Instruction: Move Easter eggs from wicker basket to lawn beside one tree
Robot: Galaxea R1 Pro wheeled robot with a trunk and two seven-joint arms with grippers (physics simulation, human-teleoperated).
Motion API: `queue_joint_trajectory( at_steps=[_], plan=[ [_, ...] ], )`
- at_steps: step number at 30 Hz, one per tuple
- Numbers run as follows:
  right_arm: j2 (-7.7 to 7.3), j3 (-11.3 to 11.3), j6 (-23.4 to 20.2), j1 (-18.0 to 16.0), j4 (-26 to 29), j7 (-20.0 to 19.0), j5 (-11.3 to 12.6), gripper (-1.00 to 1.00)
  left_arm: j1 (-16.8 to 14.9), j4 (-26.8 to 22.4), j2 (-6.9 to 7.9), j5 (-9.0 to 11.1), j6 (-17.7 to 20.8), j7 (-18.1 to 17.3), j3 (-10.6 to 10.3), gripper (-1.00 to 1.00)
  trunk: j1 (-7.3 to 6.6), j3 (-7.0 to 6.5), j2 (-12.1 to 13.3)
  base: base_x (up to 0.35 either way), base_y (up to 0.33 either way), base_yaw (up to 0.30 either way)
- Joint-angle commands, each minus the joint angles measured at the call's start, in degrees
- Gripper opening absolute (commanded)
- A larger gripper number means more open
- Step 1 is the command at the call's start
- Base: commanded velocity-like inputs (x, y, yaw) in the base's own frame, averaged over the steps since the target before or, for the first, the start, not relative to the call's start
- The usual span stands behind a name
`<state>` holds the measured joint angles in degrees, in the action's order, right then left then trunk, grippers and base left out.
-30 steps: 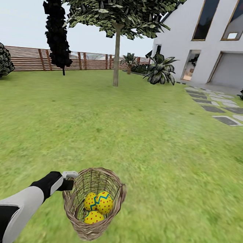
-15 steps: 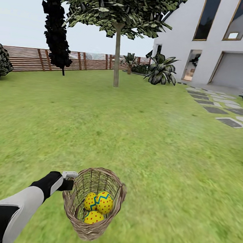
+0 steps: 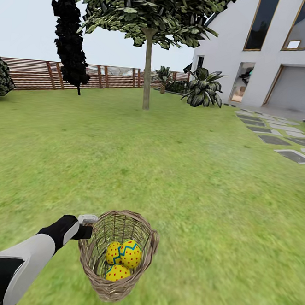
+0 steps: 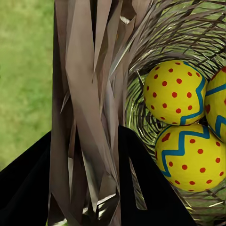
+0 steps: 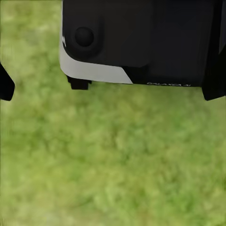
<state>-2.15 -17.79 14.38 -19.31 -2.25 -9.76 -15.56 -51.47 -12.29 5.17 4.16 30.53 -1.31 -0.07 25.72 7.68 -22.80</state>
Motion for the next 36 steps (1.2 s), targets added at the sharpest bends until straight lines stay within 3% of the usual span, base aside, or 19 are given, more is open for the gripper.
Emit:
queue_joint_trajectory(
  at_steps=[1, 36],
  plan=[
    [-0.04, -0.5, 0.4, -0.1, -0.3, -0.1, -0.4, 1.00, 0.0, -0.1, 0.02, 0.8, 0.3, 0.0, 0.2, -1.00, 0.06, 0.11, -0.1, 0.313, 0.078, 0.000],
    [-0.04, -0.5, 0.4, 0.2, -0.2, -0.1, -0.5, 1.00, 0.0, -0.1, 0.02, 0.8, 0.3, 0.0, 0.2, -1.00, 0.06, 0.11, -0.1, 0.314, 0.076, 0.000]
  ],
)
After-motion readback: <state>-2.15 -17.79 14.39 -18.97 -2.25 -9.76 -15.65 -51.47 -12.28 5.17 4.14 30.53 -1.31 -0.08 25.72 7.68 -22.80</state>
